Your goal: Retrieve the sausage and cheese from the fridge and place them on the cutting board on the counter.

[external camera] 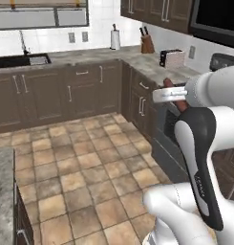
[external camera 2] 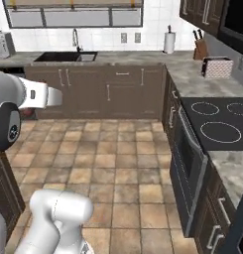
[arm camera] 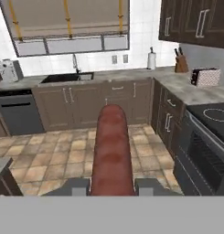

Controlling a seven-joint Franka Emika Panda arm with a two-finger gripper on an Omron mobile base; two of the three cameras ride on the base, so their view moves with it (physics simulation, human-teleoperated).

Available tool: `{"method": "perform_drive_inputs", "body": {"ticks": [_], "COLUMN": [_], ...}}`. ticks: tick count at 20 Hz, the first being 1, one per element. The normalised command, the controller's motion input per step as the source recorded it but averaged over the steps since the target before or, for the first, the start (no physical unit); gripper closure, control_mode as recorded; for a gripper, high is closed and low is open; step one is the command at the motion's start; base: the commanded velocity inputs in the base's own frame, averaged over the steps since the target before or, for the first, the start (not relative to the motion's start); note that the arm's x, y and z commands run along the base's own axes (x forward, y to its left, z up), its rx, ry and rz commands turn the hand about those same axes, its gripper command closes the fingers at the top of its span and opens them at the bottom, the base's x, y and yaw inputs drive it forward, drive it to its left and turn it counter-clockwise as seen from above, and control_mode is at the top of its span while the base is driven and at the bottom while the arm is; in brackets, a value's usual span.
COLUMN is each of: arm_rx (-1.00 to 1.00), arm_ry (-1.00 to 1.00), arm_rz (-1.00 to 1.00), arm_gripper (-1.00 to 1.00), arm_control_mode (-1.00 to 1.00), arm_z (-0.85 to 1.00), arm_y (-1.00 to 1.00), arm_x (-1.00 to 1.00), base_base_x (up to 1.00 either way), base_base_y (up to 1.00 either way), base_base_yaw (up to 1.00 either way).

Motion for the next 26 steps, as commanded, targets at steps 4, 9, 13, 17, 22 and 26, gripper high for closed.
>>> {"method": "perform_drive_inputs", "body": {"ticks": [4, 9, 13, 17, 22, 26], "arm_rx": [0.0, 0.0, 0.0, 0.0, 0.0, 0.0], "arm_ry": [0.0, 0.0, 0.0, 0.0, 0.0, 0.0], "arm_rz": [0.0, 0.0, 0.0, 0.0, 0.0, 0.0], "arm_gripper": [1.0, 1.0, 1.0, 1.0, 1.0, 1.0], "arm_control_mode": [1.0, 1.0, 1.0, 1.0, 1.0, 1.0], "arm_z": [0.0, 0.0, 0.0, 0.0, 0.0, 0.0], "arm_y": [0.0, 0.0, 0.0, 0.0, 0.0, 0.0], "arm_x": [0.0, 0.0, 0.0, 0.0, 0.0, 0.0], "base_base_x": [0.0, 0.0, 0.0, 0.0, 0.11, 0.04], "base_base_y": [0.01, 0.0, 0.0, 0.0, 0.16, 0.33], "base_base_yaw": [1.0, 1.0, 0.97, 0.97, 0.68, 0.56]}}
